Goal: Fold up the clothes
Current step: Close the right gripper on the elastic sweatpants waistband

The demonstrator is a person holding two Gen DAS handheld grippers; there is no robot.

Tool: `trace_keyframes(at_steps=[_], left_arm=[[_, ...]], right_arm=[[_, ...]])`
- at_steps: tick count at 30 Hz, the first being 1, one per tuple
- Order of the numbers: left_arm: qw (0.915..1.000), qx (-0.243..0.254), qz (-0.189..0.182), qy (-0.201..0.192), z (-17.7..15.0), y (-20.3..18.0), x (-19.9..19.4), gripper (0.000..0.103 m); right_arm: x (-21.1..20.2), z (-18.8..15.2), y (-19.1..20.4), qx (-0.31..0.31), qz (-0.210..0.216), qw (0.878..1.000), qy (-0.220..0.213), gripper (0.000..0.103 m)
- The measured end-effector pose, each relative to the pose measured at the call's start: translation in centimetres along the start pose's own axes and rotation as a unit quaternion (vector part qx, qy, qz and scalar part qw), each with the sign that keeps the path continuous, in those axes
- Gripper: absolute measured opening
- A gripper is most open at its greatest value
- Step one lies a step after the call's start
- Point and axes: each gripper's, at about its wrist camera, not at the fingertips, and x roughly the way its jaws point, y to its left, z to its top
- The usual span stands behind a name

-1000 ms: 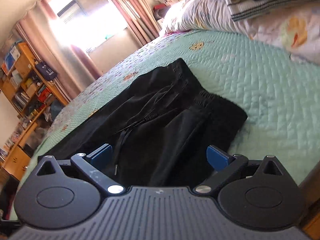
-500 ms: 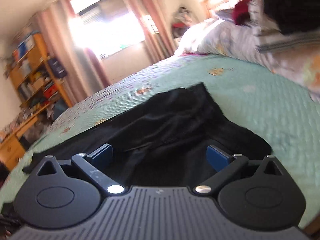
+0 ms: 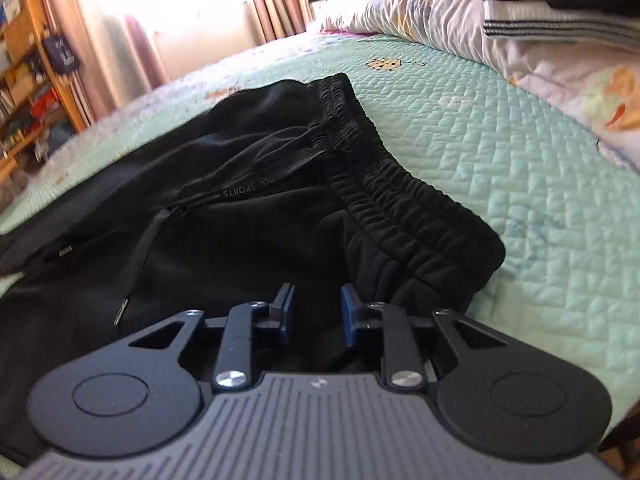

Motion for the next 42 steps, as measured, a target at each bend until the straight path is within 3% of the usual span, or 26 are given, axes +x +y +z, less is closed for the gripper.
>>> trace_keyframes(at_steps=[5,11,16,21,24,27,28,29,31,33,38,42], left_arm=[[0.9986,-0.025,-0.045,-0.008,0.5,0.2,-0.6,0.102],[0.9968,-0.015,-0.079,-0.006,1.2,-1.5,-0.2,0.102],[0.9966,0.002,-0.082,0.007,1.4,-2.7,1.1,0.102],[0.9970,0.009,-0.076,0.010,1.3,-3.1,1.8,0.102],[0.9973,0.014,-0.071,0.012,1.3,-3.2,1.9,0.102],[0.9973,0.015,-0.070,0.012,1.3,-3.2,1.9,0.102],[0.9972,0.012,-0.073,0.012,1.4,-3.1,1.8,0.102],[0.9970,0.009,-0.076,0.011,1.5,-3.0,1.8,0.102],[0.9964,0.003,-0.085,0.006,1.7,-2.7,1.5,0.102],[0.9955,-0.004,-0.095,0.000,2.0,-2.4,1.3,0.102],[0.9923,-0.018,-0.122,-0.009,2.6,-2.2,1.5,0.102],[0.9874,-0.032,-0.154,-0.017,3.2,-2.4,1.4,0.102]], right_arm=[[-0.2,2.6,2.3,-0.011,0.028,0.999,-0.033,0.033],[4.3,3.5,2.4,-0.022,0.002,1.000,0.019,0.035],[3.2,2.5,1.4,-0.015,0.010,1.000,0.016,0.033],[2.0,5.4,2.6,-0.007,0.029,0.999,-0.029,0.037],[3.2,7.5,3.9,-0.022,0.040,0.998,-0.040,0.037],[6.3,8.4,4.0,-0.035,0.034,0.999,-0.017,0.038],[8.0,8.4,3.7,-0.041,0.011,0.999,0.007,0.036],[9.5,8.1,3.0,-0.038,-0.001,0.999,0.033,0.026],[9.7,8.1,2.1,-0.015,0.002,0.999,0.033,0.016],[8.9,8.1,2.1,-0.002,0.002,1.000,0.028,0.017],[7.9,9.4,3.2,-0.003,-0.008,1.000,0.005,0.028],[8.0,11.3,5.9,-0.002,0.051,0.998,-0.025,0.035]])
